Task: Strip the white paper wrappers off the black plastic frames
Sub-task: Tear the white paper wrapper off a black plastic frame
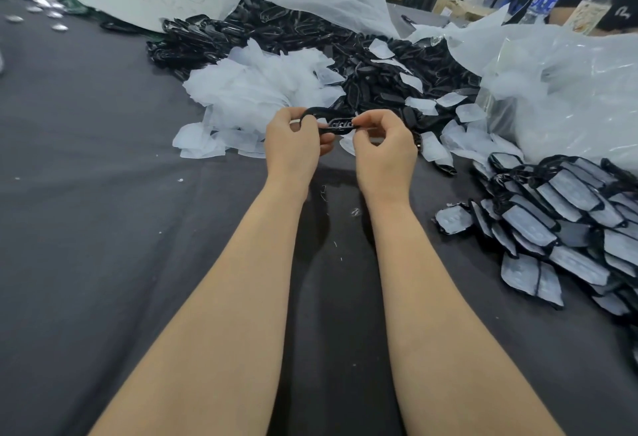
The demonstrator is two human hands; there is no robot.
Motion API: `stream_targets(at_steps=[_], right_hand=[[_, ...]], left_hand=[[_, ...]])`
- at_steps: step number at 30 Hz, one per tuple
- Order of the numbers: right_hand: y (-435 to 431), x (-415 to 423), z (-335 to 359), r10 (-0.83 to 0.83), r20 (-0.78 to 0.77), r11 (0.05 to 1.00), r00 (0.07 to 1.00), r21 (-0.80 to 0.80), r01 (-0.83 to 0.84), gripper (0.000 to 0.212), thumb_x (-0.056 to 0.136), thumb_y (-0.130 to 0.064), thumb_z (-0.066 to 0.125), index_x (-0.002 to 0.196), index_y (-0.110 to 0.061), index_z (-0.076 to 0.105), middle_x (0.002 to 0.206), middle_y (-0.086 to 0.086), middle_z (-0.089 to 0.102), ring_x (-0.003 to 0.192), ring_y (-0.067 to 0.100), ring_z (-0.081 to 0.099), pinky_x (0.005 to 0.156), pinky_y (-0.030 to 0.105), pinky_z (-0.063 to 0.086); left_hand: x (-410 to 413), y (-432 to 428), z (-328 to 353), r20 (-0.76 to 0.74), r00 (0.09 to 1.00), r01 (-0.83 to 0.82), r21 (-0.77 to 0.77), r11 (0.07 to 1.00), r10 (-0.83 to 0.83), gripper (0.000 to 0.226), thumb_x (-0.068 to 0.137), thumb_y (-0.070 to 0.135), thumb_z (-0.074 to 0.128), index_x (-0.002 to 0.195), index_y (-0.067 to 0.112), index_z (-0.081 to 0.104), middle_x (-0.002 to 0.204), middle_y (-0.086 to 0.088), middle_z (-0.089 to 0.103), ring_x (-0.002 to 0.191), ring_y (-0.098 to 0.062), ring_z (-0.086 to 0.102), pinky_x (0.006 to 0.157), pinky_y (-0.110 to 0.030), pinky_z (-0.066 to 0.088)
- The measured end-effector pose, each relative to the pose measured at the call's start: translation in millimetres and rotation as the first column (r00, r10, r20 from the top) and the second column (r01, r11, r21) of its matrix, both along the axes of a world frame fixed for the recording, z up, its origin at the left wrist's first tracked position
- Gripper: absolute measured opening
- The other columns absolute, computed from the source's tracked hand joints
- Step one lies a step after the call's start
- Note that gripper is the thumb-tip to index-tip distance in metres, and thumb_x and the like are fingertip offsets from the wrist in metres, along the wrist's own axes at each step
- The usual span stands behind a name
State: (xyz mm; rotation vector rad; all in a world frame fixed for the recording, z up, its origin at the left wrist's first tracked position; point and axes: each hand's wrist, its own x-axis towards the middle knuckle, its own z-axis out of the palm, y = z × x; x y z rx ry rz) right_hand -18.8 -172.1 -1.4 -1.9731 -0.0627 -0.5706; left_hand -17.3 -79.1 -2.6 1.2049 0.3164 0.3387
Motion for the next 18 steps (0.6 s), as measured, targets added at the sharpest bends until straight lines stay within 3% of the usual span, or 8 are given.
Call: stream_targets(at_steps=[5,9,14,18], right_hand=[[0.1,1.0,1.5,0.006,-0.05,0.995,0.999,0.103,-0.001,0.012,0.086,-0.004,0.057,0.095,-0.007,0.065,0.09,-0.001,0.063,0.078,0.006,0.055,0.073,0.012,0.043],[0.1,2.8,-2.7,-0.005,-0.063,0.996,0.998,0.087,0.011,0.005,0.087,-0.008,0.063,0.091,-0.008,0.062,0.076,-0.01,0.057,0.068,-0.002,0.051,0.067,0.005,0.04],[-0.2,3.2,-3.5,0.01,-0.079,0.992,0.997,0.122,-0.001,0.018,0.087,-0.009,0.064,0.102,-0.012,0.055,0.08,-0.006,0.056,0.073,0.003,0.053,0.066,0.005,0.039],[1.2,2.0,-3.3,0.08,-0.082,0.997,0.993,-0.001,-0.08,0.033,0.089,-0.009,0.059,0.122,-0.014,0.057,0.073,-0.007,0.055,0.07,0.006,0.052,0.068,0.006,0.037]], left_hand=[[1.4,1.0,-2.9,0.001,1.0,0.007,0.048,0.999,-0.007,0.015,0.095,0.002,0.044,0.1,0.014,0.05,0.083,-0.003,0.065,0.058,-0.004,0.063,0.06,-0.019,0.053],[1.1,1.1,-4.0,0.024,1.0,0.013,0.051,0.999,-0.014,0.014,0.094,0.002,0.046,0.1,0.014,0.051,0.092,-0.004,0.067,0.064,-0.005,0.066,0.06,-0.017,0.052],[1.9,1.6,-3.8,0.026,1.0,0.005,0.038,0.999,-0.006,0.014,0.094,0.001,0.045,0.102,0.012,0.051,0.093,-0.005,0.067,0.064,-0.005,0.066,0.06,-0.015,0.051],[1.2,1.4,-3.1,0.022,1.0,0.002,0.015,1.0,-0.003,0.015,0.094,0.0,0.046,0.105,0.009,0.051,0.094,-0.007,0.068,0.067,-0.007,0.066,0.06,-0.015,0.052]])
